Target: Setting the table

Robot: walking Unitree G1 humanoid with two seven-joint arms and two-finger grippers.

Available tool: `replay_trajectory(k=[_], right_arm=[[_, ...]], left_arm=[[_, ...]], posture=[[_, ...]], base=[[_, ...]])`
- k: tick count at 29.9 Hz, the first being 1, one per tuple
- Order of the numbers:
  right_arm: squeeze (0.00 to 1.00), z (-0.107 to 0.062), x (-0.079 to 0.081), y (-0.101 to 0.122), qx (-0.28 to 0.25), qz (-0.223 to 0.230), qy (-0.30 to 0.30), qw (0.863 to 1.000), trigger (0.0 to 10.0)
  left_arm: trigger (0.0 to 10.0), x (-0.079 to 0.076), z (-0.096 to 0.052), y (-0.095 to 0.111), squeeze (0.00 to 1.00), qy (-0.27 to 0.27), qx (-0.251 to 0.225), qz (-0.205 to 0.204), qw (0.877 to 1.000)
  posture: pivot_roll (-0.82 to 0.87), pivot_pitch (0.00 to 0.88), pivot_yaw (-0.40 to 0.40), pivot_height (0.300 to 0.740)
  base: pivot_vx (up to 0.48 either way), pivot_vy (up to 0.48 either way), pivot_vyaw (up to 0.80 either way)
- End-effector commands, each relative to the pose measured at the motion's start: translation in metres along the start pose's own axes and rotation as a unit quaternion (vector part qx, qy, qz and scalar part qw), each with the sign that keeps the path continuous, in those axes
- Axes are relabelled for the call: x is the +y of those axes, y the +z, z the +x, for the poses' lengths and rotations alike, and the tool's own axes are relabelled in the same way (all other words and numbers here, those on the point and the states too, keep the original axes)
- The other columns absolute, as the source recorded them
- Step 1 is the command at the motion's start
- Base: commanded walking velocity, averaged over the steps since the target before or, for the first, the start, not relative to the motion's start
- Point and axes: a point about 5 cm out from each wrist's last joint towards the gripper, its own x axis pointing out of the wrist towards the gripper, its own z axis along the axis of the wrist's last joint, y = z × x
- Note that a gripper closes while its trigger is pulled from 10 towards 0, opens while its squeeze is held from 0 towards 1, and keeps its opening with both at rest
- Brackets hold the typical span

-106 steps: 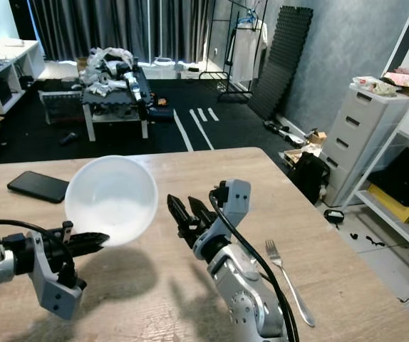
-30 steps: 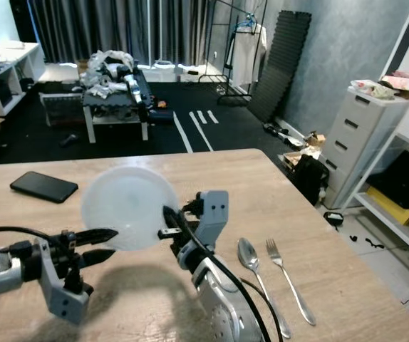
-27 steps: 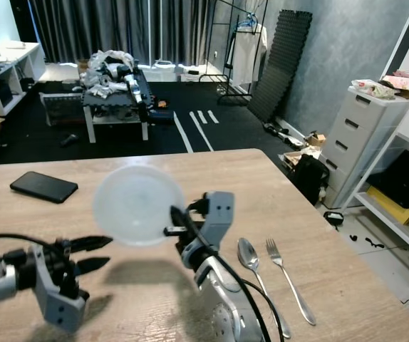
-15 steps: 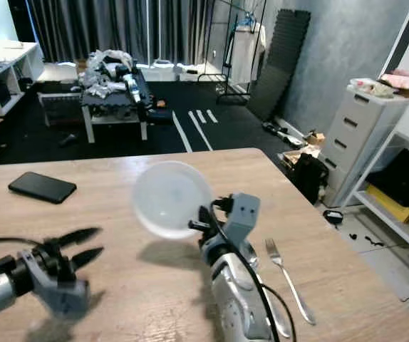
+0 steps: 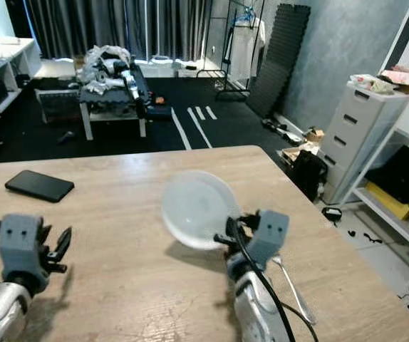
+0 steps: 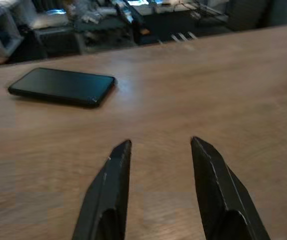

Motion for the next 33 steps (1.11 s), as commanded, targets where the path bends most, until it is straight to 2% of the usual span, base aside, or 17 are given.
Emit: replay_trajectory(k=[1,5,6,7,9,12,13,14,19,21,25,28,33], right_arm=[[0.0,-0.003,-0.002,0.002,-0.01,-0.002,0.001,1.0,10.0],[0.0,-0.005,-0.005,0.002,-0.011,-0.009,-0.003,1.0,10.0],[0.0,-0.005,-0.005,0.002,-0.011,-0.009,-0.003,1.0,10.0],[0.0,-0.005,-0.005,0.004,-0.013,-0.014,-0.003,1.0,10.0],[0.0,-0.005,-0.005,0.004,-0.014,-0.015,-0.003,1.0,10.0],[0.0,-0.006,-0.006,0.005,-0.015,-0.02,-0.002,1.0,10.0],[0.0,-0.006,-0.006,0.005,-0.015,-0.02,-0.002,1.0,10.0],[0.0,-0.006,-0.008,0.005,-0.015,-0.023,-0.002,1.0,10.0],[0.0,-0.007,-0.011,0.004,-0.013,-0.027,-0.004,1.0,10.0],[0.0,-0.007,-0.012,0.002,-0.013,-0.029,-0.008,0.999,10.0],[0.0,-0.007,-0.012,0.001,-0.015,-0.03,-0.01,0.999,10.0],[0.0,-0.007,-0.012,0.002,-0.019,-0.03,-0.011,0.999,10.0],[0.0,-0.008,-0.013,0.002,-0.02,-0.032,-0.013,0.999,10.0]], left_arm=[[10.0,0.002,-0.005,-0.003,0.0,-0.005,0.013,0.013,1.0],[10.0,-0.002,-0.006,0.005,0.0,-0.044,0.015,0.055,0.997],[10.0,-0.002,-0.006,0.005,0.0,-0.044,0.015,0.055,0.997],[10.0,-0.006,-0.009,0.013,0.0,-0.085,0.015,0.086,0.993],[10.0,-0.008,-0.01,0.015,0.0,-0.099,0.017,0.093,0.991],[10.0,-0.009,-0.026,0.021,0.0,-0.161,0.025,0.124,0.979],[10.0,-0.009,-0.026,0.021,0.0,-0.161,0.025,0.124,0.979],[10.0,-0.003,-0.039,0.025,0.0,-0.181,0.026,0.14,0.973],[10.0,0.006,-0.047,0.023,0.0,-0.179,0.025,0.148,0.972],[10.0,0.006,-0.048,0.022,0.0,-0.184,0.012,0.177,0.967],[10.0,0.004,-0.044,0.024,0.0,-0.18,-0.006,0.189,0.965],[10.0,-0.001,-0.034,0.032,0.0,-0.171,-0.023,0.191,0.966],[10.0,-0.003,-0.034,0.034,0.0,-0.175,-0.025,0.187,0.966]], posture=[[0.08,0.129,0.046,0.74],[0.08,0.13,0.053,0.74],[0.08,0.13,0.053,0.74],[0.08,0.129,0.054,0.74],[0.08,0.129,0.054,0.74],[0.08,0.129,0.054,0.74],[0.08,0.129,0.054,0.74],[0.09,0.127,0.062,0.74],[0.09,0.125,0.062,0.74],[0.09,0.121,0.064,0.74],[0.09,0.116,0.064,0.74],[0.08,0.109,0.063,0.74],[0.08,0.105,0.069,0.74]], base=[[0.0,0.0,0.0],[0.0,0.0,0.0],[0.0,0.0,0.0],[0.0,0.0,0.0],[0.0,0.0,0.0],[0.0,0.0,0.0],[0.0,0.0,0.0],[0.0,0.0,0.0],[0.0,0.0,0.0],[0.0,0.0,0.0],[0.0,0.0,0.0],[0.0,0.0,0.0],[0.0,0.0,0.0]])
